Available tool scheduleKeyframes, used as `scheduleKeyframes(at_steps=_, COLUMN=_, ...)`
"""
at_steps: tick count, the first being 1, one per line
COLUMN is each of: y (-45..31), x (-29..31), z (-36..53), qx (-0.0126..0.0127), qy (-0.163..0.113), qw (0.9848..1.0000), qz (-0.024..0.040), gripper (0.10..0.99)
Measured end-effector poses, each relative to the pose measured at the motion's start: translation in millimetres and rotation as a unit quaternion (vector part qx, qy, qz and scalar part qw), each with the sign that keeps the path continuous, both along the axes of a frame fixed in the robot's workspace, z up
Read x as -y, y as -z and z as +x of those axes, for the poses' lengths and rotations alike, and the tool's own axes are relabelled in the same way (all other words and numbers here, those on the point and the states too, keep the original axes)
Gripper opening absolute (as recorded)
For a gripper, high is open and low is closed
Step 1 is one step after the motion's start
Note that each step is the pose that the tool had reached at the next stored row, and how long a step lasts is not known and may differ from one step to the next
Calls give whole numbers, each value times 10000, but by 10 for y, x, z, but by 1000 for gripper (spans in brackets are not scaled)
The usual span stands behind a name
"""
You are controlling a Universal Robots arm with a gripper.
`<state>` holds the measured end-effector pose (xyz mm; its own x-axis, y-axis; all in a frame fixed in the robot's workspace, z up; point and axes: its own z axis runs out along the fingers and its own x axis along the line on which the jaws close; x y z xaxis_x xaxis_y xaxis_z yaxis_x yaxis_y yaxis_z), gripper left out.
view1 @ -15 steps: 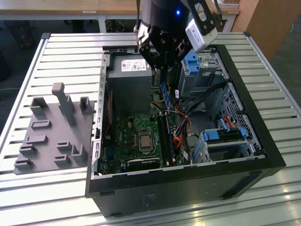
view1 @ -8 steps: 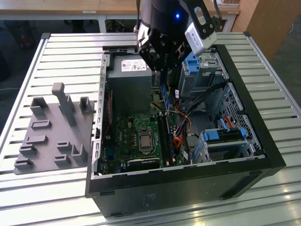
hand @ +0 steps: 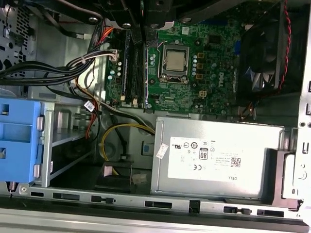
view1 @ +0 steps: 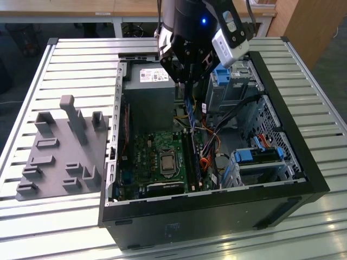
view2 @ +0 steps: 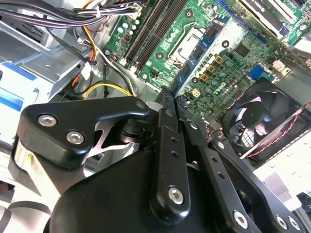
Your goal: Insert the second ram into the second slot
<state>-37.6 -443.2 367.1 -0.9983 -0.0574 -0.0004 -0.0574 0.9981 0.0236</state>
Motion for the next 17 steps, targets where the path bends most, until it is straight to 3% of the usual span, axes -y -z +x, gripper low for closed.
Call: scheduleKeyframes(at_steps=17, y=38, x=6, z=0, qx=0, qy=60, qw=10000, qz=0, gripper=137)
